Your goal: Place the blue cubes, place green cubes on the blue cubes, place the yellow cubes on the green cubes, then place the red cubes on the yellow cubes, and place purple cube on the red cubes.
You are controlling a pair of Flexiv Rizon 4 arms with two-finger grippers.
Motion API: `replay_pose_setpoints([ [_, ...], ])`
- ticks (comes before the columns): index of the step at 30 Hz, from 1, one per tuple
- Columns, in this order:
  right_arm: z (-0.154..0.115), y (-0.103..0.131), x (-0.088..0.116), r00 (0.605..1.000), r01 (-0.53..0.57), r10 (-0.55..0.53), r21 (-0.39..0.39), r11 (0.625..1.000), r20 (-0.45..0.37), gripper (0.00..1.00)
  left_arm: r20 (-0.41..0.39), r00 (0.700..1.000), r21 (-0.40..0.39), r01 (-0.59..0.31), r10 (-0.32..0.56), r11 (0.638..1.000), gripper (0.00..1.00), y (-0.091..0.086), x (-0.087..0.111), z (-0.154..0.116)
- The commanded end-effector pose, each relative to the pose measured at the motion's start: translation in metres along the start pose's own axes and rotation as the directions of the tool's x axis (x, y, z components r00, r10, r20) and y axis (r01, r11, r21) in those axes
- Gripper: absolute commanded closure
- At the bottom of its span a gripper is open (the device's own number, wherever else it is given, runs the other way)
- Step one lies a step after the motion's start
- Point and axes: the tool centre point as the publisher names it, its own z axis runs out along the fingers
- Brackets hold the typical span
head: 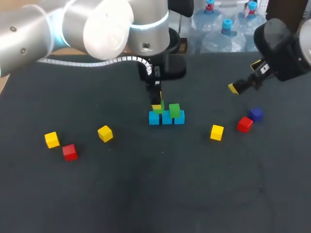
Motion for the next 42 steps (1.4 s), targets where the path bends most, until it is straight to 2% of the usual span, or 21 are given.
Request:
replay_pose_setpoints([
  [1, 0.000, 0.002, 0.002, 1.000, -0.001, 0.001, 0.011, 1.000, 0.005, 0.00, -0.002, 1.000, 0.001, 0.011, -0.011, 1.000, 1.00, 0.001, -0.001, 0.003],
  [19, 0.000, 0.002, 0.002, 1.000, -0.001, 0.001, 0.011, 1.000, 0.005, 0.00, -0.053, 0.999, 0.004, -0.012, 0.012, 1.000, 1.00, 0.003, -0.002, 0.019],
  [42, 0.000, 0.002, 0.002, 1.000, -0.001, 0.001, 0.011, 1.000, 0.005, 0.00, -0.063, 0.998, 0.000, -0.008, 0.008, 1.000, 1.00, 0.008, -0.001, 0.024],
])
